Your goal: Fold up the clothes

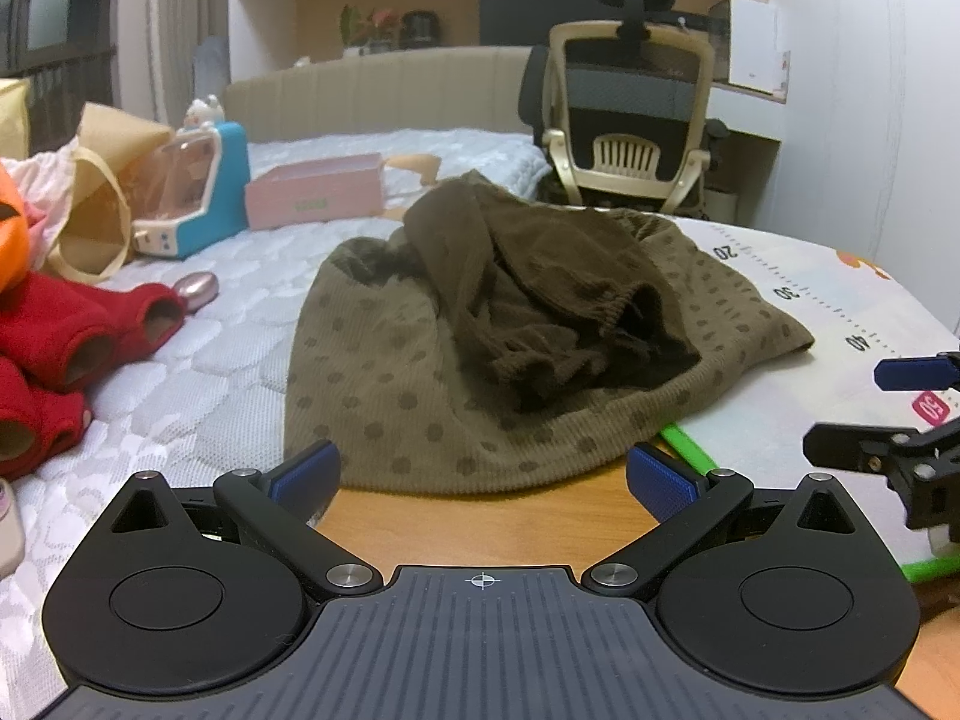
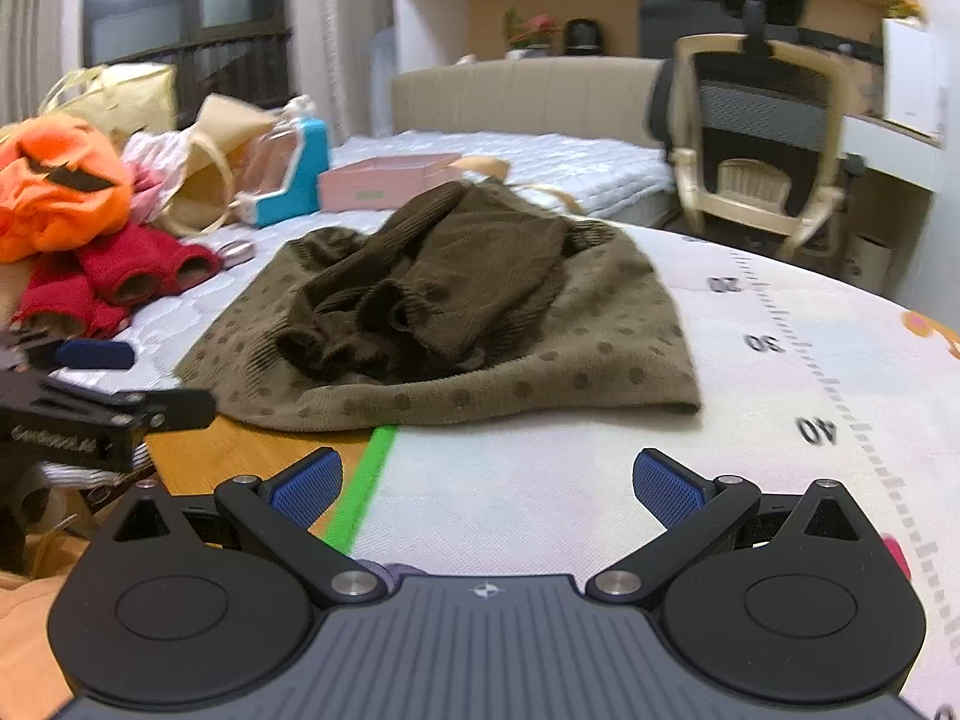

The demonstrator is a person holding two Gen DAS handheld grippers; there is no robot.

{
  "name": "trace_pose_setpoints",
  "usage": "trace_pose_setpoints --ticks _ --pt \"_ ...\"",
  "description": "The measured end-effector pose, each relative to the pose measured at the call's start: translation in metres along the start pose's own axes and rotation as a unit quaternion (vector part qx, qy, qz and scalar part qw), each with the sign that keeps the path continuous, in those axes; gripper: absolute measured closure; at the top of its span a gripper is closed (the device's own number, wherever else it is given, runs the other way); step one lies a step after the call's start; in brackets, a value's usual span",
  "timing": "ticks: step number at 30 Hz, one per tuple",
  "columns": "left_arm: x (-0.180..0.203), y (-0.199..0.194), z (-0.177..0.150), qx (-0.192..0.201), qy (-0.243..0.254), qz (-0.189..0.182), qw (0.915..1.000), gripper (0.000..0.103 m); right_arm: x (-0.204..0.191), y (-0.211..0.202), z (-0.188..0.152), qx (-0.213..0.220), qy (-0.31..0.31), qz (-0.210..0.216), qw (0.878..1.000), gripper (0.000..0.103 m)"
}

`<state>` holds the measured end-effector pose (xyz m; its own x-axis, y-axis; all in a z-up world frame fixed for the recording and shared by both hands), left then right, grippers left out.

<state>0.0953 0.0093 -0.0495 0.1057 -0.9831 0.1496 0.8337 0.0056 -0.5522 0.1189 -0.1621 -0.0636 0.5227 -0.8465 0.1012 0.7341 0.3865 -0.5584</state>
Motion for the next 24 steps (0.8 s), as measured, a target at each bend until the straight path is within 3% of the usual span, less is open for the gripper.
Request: trace_pose_setpoints --ticks 4,7,11,15,19,21,24 --pt "0.002 0.015 0.028 -0.010 -0.027 -0.051 0.9983 0.000 0.016 0.025 0.023 -0.025 0.019 0.037 0.999 0.000" --pt "0.008 0.034 0.058 -0.020 -0.046 -0.101 0.9936 0.000 0.033 0.057 0.037 -0.042 0.041 0.039 0.997 0.000" --pt "0.006 0.069 0.094 -0.026 -0.050 -0.111 0.9922 0.000 0.048 0.099 0.032 -0.091 0.090 0.066 0.990 0.000" --pt "-0.005 0.108 0.125 -0.039 -0.056 -0.116 0.9909 0.000 0.053 0.109 0.026 -0.097 0.136 0.085 0.982 0.000" --pt "-0.028 0.144 0.148 -0.043 -0.053 -0.111 0.9915 0.000 0.050 0.112 0.030 -0.138 0.102 0.109 0.979 0.000" --pt "-0.046 0.163 0.155 -0.047 -0.061 -0.100 0.9919 0.000 0.057 0.108 0.048 -0.119 0.099 0.119 0.981 0.000" --pt "-0.068 0.186 0.163 -0.058 -0.078 -0.105 0.9897 0.000 0.084 0.102 0.102 -0.029 0.065 0.084 0.994 0.005"
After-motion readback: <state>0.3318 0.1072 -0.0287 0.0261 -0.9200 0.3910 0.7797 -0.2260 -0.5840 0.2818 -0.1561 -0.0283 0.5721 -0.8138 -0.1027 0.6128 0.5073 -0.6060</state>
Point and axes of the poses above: each gripper's, at about its wrist camera, not at the fingertips, and y roughly the way its jaws point, x to its right, z to its top, the point moved 9 cm from there along y, roughly the way its jaws point, and after that the axes turned 11 degrees about -y, right-handed, at the moved point
